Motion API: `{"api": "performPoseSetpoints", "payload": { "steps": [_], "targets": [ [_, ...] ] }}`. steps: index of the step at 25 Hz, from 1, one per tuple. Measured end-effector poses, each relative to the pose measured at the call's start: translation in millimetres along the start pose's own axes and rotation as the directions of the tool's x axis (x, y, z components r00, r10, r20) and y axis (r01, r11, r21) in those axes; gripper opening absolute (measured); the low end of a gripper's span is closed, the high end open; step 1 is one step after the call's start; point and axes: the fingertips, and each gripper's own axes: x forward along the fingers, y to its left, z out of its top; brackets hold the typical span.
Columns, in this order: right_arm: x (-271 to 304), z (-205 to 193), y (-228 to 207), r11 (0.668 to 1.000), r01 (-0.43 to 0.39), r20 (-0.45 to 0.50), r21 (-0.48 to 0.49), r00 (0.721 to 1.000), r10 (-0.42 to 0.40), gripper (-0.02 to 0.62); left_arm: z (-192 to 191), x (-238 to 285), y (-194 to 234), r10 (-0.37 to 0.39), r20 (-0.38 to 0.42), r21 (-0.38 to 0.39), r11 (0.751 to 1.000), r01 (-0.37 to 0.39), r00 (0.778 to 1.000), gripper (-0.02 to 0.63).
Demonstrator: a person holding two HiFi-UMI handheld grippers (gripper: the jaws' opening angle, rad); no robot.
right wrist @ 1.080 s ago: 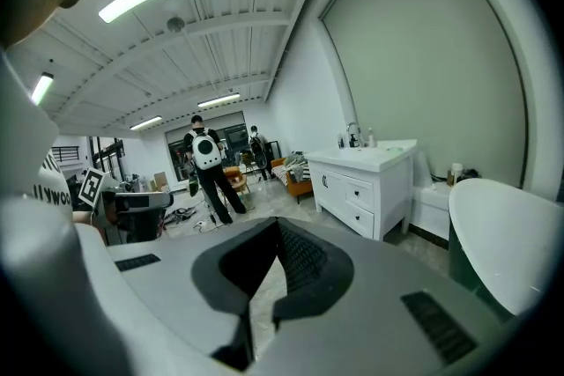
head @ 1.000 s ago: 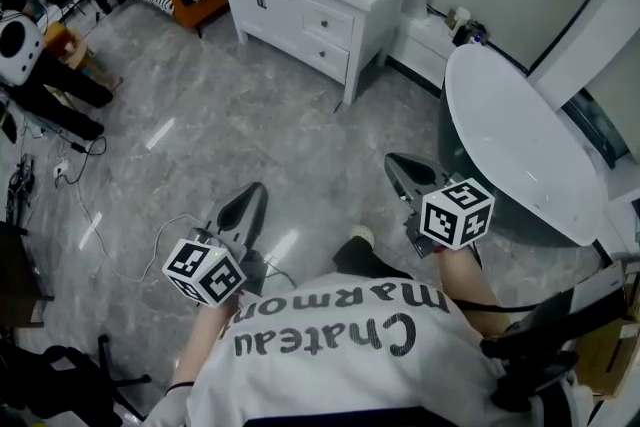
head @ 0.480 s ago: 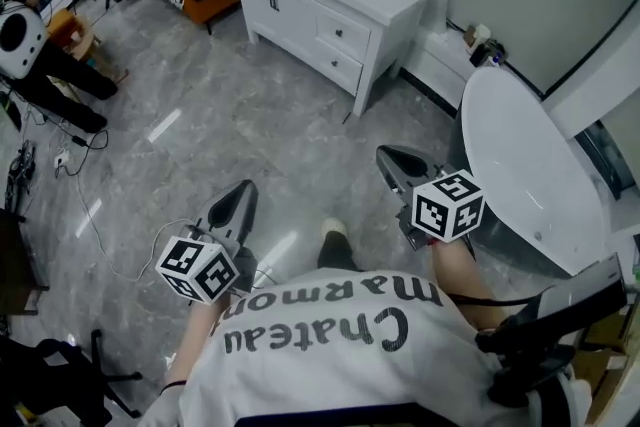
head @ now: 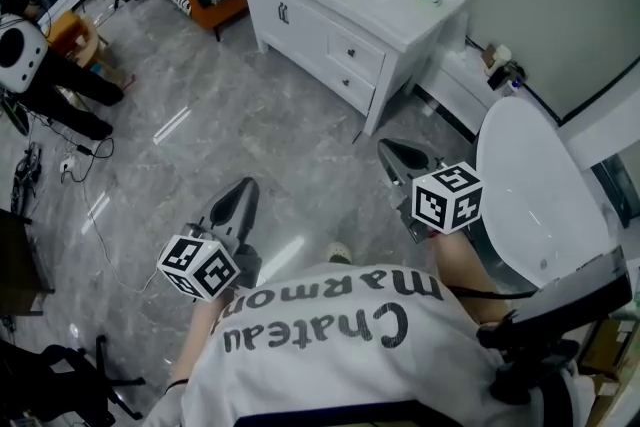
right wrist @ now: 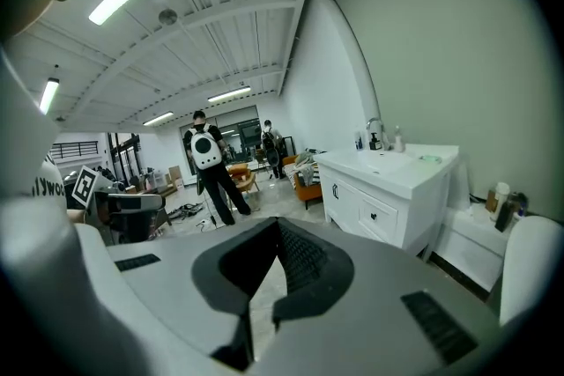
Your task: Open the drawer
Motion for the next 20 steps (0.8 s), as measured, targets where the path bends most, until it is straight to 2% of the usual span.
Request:
{"api": "performPoseSetpoints", "payload": {
  "steps": [7, 13, 20],
  "targets": [
    [41.2, 16.0, -47.5, 1.000, 0.013, -0.029, -0.003, 0.999, -0.013, 0.006, 14.3, 55.5, 22.9, 0.008, 0.005, -0.012, 1.000, -0.008, 1.000, 0.005],
    [63.2, 16.8, -79.7, 0.999, 0.029, -0.059, 0.019, 0.998, -0.028, 0.006, 9.4, 97.5, 40.3, 0.008, -0.050, 0.012, 1.000, -0.008, 0.999, 0.005],
    [79.8, 18.4, -119.0, 0.997, 0.038, -0.072, 0.066, 0.997, -0.033, 0.006, 3.4, 143.5, 47.8, 0.004, -0.089, -0.004, 1.000, -0.004, 0.996, 0.005]
  ]
}}
